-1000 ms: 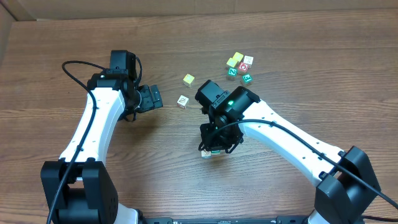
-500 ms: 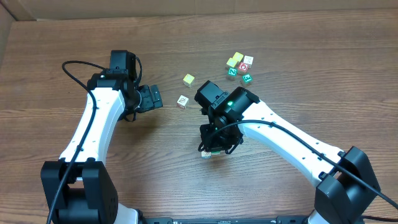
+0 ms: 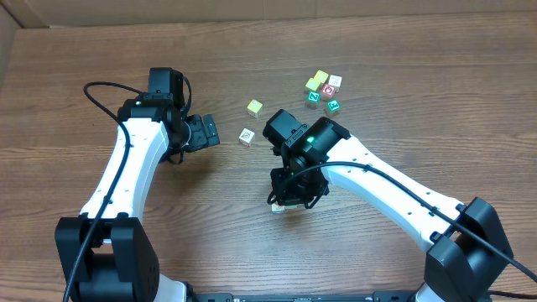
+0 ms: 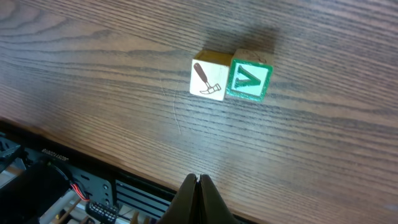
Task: Flip 3 blocks
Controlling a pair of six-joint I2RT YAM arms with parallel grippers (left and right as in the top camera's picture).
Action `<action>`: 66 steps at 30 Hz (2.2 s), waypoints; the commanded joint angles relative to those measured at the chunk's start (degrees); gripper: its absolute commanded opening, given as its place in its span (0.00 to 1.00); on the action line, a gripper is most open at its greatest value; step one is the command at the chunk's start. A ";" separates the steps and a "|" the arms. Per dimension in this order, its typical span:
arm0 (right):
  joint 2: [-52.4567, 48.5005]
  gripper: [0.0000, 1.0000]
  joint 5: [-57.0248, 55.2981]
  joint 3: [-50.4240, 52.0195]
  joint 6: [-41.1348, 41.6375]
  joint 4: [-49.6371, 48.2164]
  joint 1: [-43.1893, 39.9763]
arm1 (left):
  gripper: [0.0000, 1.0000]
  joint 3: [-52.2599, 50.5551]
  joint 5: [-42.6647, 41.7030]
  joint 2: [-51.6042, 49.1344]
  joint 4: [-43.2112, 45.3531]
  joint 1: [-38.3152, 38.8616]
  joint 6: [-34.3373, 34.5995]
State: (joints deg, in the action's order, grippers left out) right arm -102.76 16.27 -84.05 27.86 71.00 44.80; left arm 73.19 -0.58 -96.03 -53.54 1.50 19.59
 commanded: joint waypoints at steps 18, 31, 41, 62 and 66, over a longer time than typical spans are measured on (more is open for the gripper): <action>0.15 0.04 -0.15 2.69 2.62 -5.99 3.52 | 1.00 0.81 0.61 -0.20 0.04 0.02 0.81; 0.15 0.04 -0.39 2.69 2.60 -6.43 3.52 | 1.00 0.79 0.61 -0.20 0.04 0.00 0.81; 0.15 0.04 -0.42 2.69 2.64 -6.47 3.52 | 1.00 0.79 0.61 -0.20 0.04 0.00 0.81; 0.15 0.04 -0.35 2.69 5.22 -7.67 6.01 | 1.00 0.79 0.61 -0.20 0.04 0.02 0.79; 0.15 0.04 -2.01 2.69 5.99 -7.65 9.03 | 1.00 0.79 0.61 -0.20 0.04 0.02 0.79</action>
State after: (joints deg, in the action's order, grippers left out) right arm -102.76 16.05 -81.71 32.45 63.29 51.59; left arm 73.19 -0.58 -96.03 -53.54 1.50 19.59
